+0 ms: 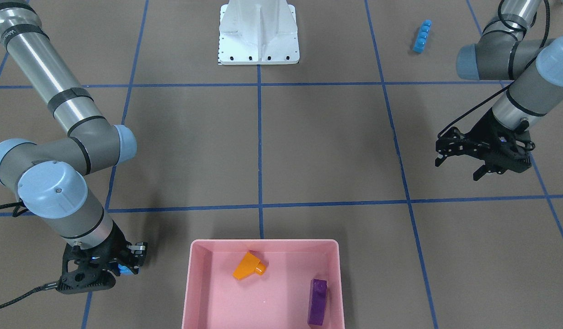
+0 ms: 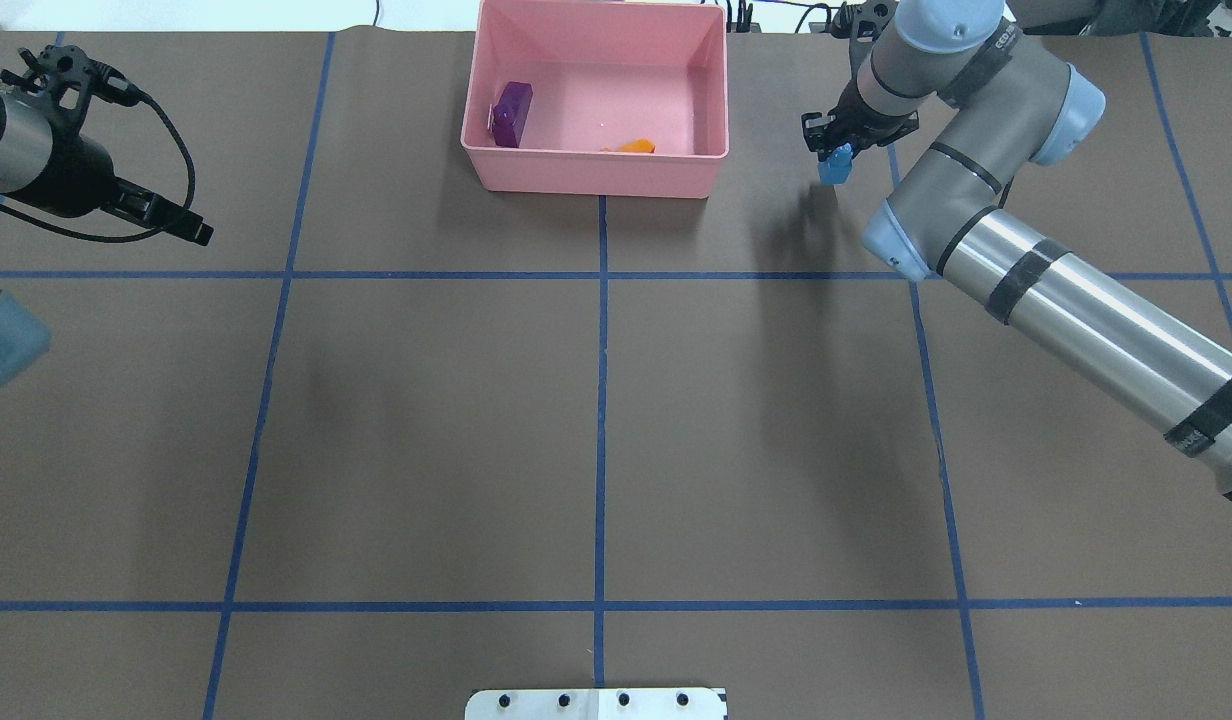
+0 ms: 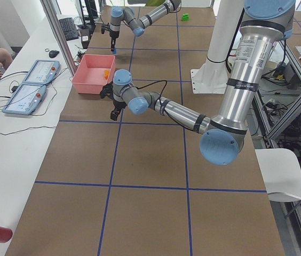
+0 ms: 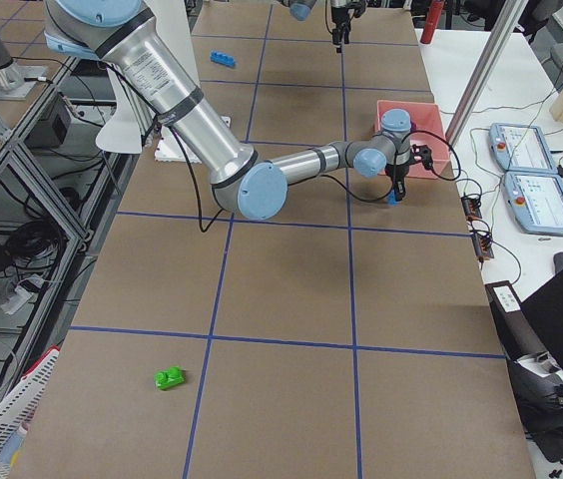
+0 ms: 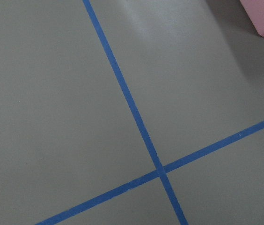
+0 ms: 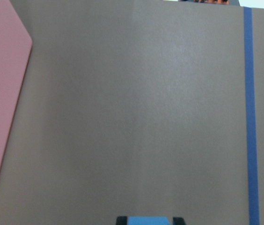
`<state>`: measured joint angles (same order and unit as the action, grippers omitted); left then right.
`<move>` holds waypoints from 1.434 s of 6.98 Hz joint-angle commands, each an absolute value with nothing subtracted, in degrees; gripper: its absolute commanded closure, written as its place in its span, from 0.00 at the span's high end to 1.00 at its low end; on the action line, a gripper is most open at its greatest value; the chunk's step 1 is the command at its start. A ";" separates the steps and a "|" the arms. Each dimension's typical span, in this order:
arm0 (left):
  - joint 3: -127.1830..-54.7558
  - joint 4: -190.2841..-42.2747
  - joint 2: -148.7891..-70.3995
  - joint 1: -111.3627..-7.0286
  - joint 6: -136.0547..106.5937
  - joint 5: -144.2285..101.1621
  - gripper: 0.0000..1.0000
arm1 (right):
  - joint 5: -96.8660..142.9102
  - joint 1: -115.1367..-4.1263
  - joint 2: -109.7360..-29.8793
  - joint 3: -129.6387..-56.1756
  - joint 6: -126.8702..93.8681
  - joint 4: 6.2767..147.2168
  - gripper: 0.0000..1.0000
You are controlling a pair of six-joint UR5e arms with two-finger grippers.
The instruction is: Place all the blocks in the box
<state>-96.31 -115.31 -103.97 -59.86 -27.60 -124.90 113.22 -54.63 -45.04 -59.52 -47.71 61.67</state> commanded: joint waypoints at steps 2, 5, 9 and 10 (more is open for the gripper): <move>-96.33 -115.31 -104.06 -59.85 -27.60 -124.89 1.00 | 116.28 -56.87 -33.80 -59.24 -58.49 68.52 0.00; -96.42 -115.31 -104.15 -59.85 -27.60 -124.98 1.00 | 114.10 -53.71 -20.60 -47.41 -64.16 70.31 0.00; -96.42 -115.22 -103.89 -59.94 -27.60 -125.16 1.00 | 113.29 -53.79 -20.83 -47.63 -63.28 70.75 0.98; -96.59 -115.22 -103.71 -60.12 -27.60 -125.16 1.00 | 113.64 -53.96 -20.92 -47.98 -63.19 70.93 0.99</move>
